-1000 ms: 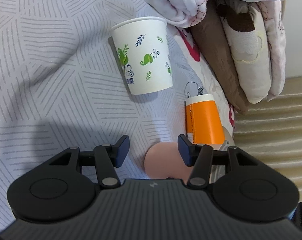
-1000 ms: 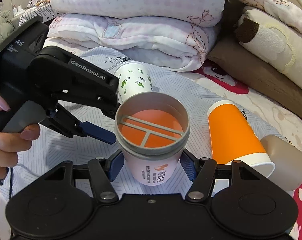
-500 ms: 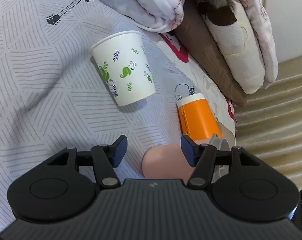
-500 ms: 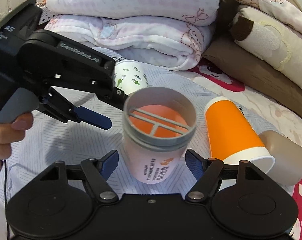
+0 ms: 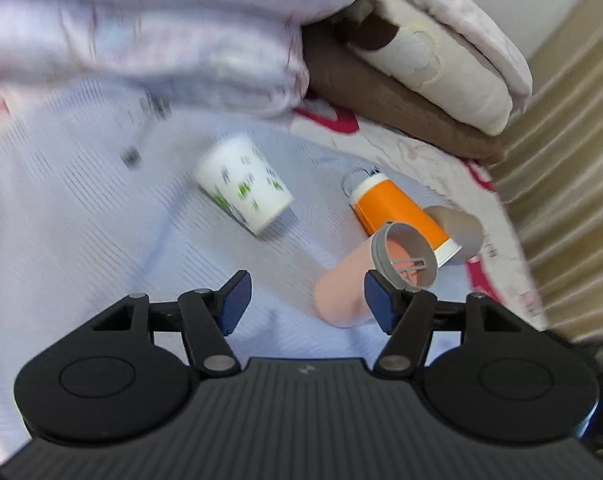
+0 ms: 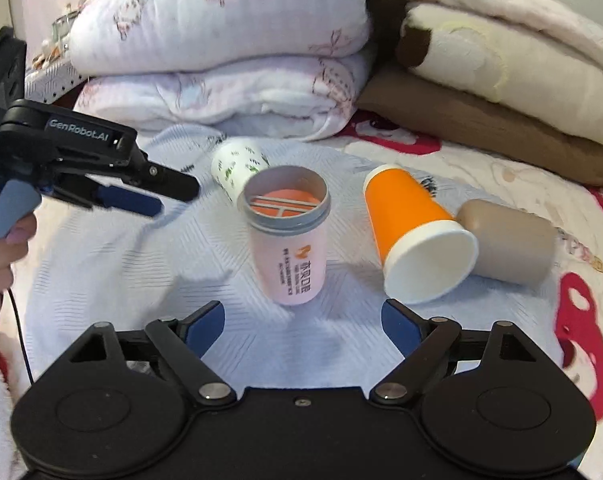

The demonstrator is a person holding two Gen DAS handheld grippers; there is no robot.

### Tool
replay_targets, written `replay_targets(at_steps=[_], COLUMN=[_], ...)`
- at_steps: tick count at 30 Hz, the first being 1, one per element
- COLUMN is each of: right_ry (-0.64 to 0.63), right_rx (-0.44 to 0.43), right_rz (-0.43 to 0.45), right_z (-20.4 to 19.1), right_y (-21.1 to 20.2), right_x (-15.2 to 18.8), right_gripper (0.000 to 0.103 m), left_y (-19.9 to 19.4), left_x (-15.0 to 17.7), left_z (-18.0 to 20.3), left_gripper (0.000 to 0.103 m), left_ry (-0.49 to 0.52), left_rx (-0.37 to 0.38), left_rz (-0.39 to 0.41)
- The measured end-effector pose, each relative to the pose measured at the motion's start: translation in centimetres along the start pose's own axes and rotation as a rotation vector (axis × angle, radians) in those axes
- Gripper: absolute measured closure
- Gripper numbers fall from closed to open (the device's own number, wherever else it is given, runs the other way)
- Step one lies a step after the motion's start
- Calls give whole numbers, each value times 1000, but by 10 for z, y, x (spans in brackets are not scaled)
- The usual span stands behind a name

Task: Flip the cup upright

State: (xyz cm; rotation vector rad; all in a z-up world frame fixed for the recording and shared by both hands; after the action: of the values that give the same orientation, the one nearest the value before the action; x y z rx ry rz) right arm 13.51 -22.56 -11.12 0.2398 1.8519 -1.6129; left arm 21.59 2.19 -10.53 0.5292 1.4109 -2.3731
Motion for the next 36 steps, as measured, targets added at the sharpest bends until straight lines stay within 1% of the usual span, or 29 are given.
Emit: replay_targets(at_steps=[1, 3, 6, 8, 12, 16, 18, 20, 21, 23, 26, 28, 33, 36], right_ry=[-2, -8, 5, 12, 26, 82, 118, 142, 152, 176, 206, 230, 279, 299], right_rx=[21, 51, 35, 28, 48, 64, 82, 106, 120, 147, 184, 181, 202, 193], right_rz=[11, 44, 80, 95, 117, 116, 117, 115, 110, 101, 94, 94, 93, 90], right_z=[-5, -13, -21, -25, -31, -29, -27, -26, -26, -26, -28, -27, -28, -30], right_y=[-9, -28, -53, -65, -85, -102, -110, -116, -119, -124, -134, -140, -152, -157], right_x=[3, 10, 20, 25, 28, 31, 34, 37, 40, 42, 45, 48, 53, 56], right_gripper=[14, 14, 10, 10, 9, 7, 6, 6, 6, 6, 6, 6, 6, 6], left_y=[-10, -26, -35, -41, -61, -85, -96, -105, -109, -117, -126, -130, -138, -141], left_x=[4, 14, 26, 34, 50, 63, 69, 73, 76, 81, 89, 93, 104, 108], left_z=[7, 15, 23, 31, 42, 53, 59, 64, 66, 72, 78, 81, 90, 94], left_gripper=[38, 35, 34, 34, 33, 23, 20, 10, 9, 8, 6, 6, 5, 5], left_ry=[35, 70, 75, 91, 115, 147, 163, 170, 171, 181, 187, 188, 207, 216], left_rx=[-28, -41, -43, -76, -139, -221, -245, -262, -277, -311, -339, -342, -406, -420], left_rz=[9, 21, -5, -6, 2, 31, 32, 23, 21, 21, 10, -4, -24, -43])
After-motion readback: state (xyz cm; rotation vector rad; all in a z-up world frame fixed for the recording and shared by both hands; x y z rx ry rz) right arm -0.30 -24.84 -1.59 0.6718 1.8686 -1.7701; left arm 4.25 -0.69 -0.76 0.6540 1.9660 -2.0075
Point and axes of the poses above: each gripper's, at about its wrist camera, not at the fingertips, and y roughly the way its jaws point, z to its right, x to its underside, the point moved 1 cm from there along y, roughly the way its jaws point, and after that the axes turned 7 degrees about -z, right-handed, at the moved point
